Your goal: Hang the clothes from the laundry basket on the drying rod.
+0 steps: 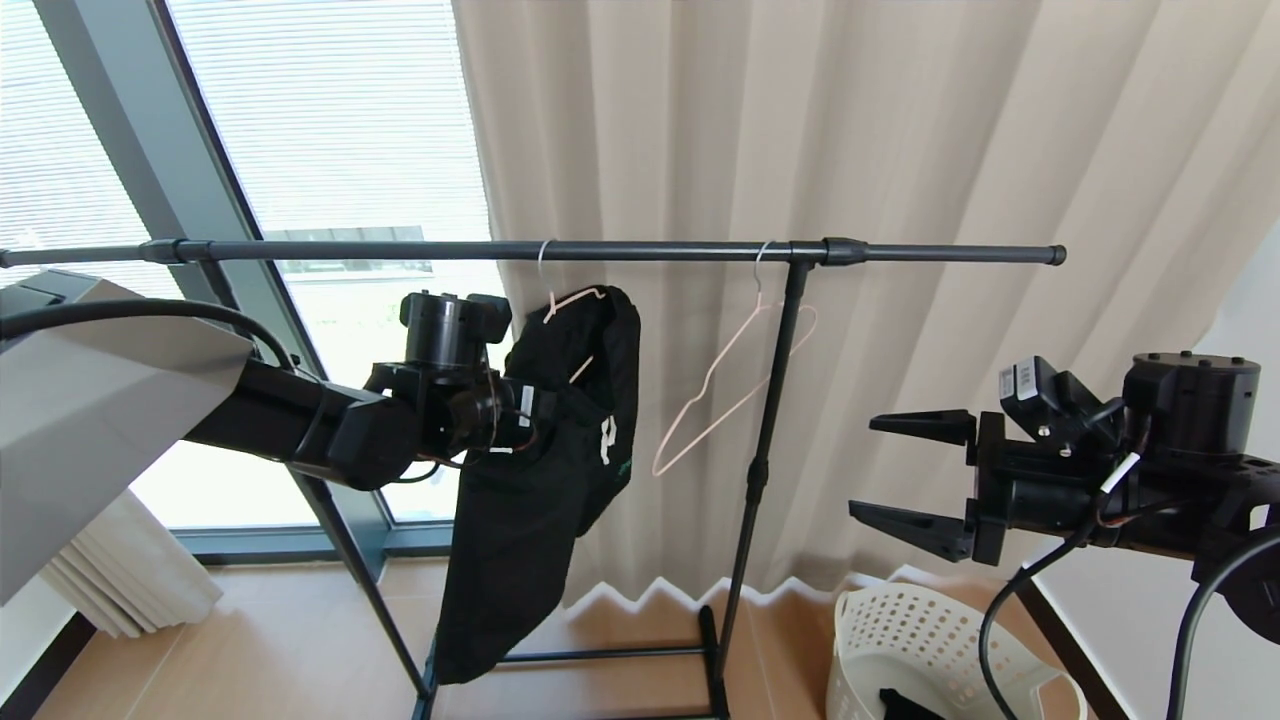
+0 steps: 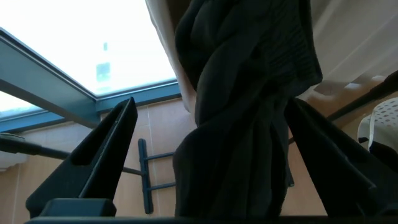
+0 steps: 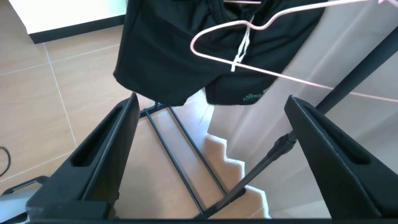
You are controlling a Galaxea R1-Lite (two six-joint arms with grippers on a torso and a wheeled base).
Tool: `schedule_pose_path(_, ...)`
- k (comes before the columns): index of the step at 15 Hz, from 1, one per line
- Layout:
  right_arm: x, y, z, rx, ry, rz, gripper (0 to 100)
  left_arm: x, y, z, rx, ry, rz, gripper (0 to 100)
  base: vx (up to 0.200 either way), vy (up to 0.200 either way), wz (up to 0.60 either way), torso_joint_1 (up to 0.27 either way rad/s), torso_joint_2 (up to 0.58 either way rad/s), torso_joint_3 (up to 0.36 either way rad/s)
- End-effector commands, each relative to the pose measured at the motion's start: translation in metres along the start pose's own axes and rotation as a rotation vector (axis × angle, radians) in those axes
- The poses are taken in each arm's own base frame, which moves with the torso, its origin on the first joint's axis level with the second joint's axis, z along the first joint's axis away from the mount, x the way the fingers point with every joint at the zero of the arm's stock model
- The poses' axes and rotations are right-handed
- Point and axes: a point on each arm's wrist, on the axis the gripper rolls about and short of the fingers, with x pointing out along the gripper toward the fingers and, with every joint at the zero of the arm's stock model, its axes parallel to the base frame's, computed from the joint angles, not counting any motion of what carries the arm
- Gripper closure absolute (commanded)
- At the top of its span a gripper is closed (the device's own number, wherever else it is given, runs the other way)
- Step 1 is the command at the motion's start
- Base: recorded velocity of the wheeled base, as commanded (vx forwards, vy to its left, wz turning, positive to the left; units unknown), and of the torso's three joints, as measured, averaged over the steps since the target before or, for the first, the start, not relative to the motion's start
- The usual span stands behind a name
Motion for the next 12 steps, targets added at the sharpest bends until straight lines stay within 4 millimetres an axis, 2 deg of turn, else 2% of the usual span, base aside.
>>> schedule_pose_path(1,0.000,0.001,0.001,-0.002,-0.002,0.001,0,-0.010,0.002,0.008,-0.005,-0.024,-0.002,0,0.000,0.000,0.00,0.000,0.00,0.000)
schedule_pose_path(6,-0.003,0.004,0.003,-0.009,-0.008,0.000,0,-0.053,-0.004,0.013,0.007,-0.050,-0.045,0,0.000,0.000,0.00,0.000,0.00,0.000)
schedule_pose_path(9,-0.006,0.006,0.011,-0.029,-0.018,-0.021,0,-0.089,-0.001,0.016,0.007,-0.080,-0.065,0,0.000,0.000,0.00,0.000,0.00,0.000)
schedule_pose_path(10,-0.008,0.011,0.017,-0.039,-0.004,-0.084,0,-0.109,0.002,0.014,0.006,-0.093,-0.069,0,0.000,0.000,0.00,0.000,0.00,0.000)
schedule_pose_path(11,-0.008,0.012,0.018,-0.040,-0.004,-0.089,0,-0.112,0.003,0.013,0.007,-0.094,-0.069,0,0.000,0.000,0.00,0.000,0.00,0.000)
schedule_pose_path(12,-0.008,0.030,0.028,-0.036,0.000,-0.146,0,-0.143,0.010,0.008,0.004,-0.116,-0.077,0,0.000,0.000,0.00,0.000,0.00,0.000)
